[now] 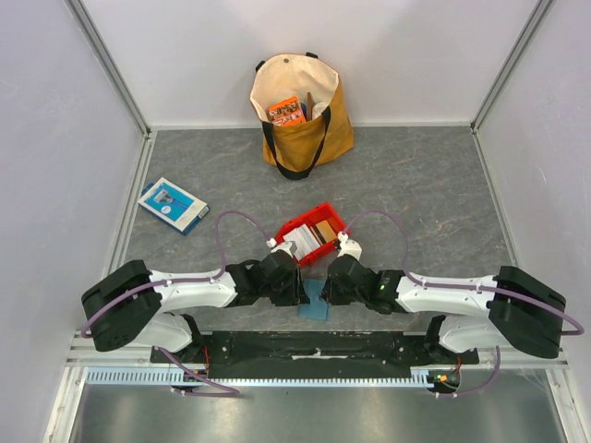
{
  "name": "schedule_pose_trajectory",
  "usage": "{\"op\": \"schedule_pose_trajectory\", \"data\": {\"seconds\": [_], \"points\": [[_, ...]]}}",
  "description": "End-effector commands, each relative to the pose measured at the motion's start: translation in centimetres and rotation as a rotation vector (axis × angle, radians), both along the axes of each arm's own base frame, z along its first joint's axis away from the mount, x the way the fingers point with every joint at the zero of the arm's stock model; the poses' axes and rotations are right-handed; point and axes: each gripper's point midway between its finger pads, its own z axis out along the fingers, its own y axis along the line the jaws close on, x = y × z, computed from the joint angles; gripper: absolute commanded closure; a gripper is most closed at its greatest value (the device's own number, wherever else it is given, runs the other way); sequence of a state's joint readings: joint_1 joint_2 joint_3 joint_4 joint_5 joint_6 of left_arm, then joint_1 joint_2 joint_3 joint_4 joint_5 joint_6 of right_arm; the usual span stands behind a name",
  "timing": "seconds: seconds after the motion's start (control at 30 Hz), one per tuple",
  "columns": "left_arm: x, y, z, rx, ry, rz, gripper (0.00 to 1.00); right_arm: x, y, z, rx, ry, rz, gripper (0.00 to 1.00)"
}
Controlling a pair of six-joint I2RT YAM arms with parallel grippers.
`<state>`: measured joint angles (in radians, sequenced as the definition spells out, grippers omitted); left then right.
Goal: Put the credit cards into the card holder
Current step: Close the card holder at the corner of the board.
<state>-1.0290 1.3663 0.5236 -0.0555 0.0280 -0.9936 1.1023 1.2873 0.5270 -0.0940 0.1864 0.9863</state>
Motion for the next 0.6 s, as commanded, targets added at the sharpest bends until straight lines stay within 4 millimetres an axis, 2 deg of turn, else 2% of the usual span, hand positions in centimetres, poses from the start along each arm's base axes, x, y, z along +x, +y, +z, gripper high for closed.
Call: {"op": "schedule_pose_trajectory", "data": {"seconds": [0.0,0.27,0.57], "points": [[0.0,1.5,-1.8,0.1,-0.007,0.002,0.62,-0.1,0.1,0.0,-0.059,-0.014,0.033,0.91],[-0.1,1.6,-1.8,0.099,-0.006,0.003,0.62,-1.3,0.7,-0.6,-0.086,-0.011,0.06,0.9],[-0.1,1.6,-1.8,0.102,-0.005,0.005,0.62,-1.8,0.1,-0.8,-0.133,-0.039,0.051,0.89]]}}
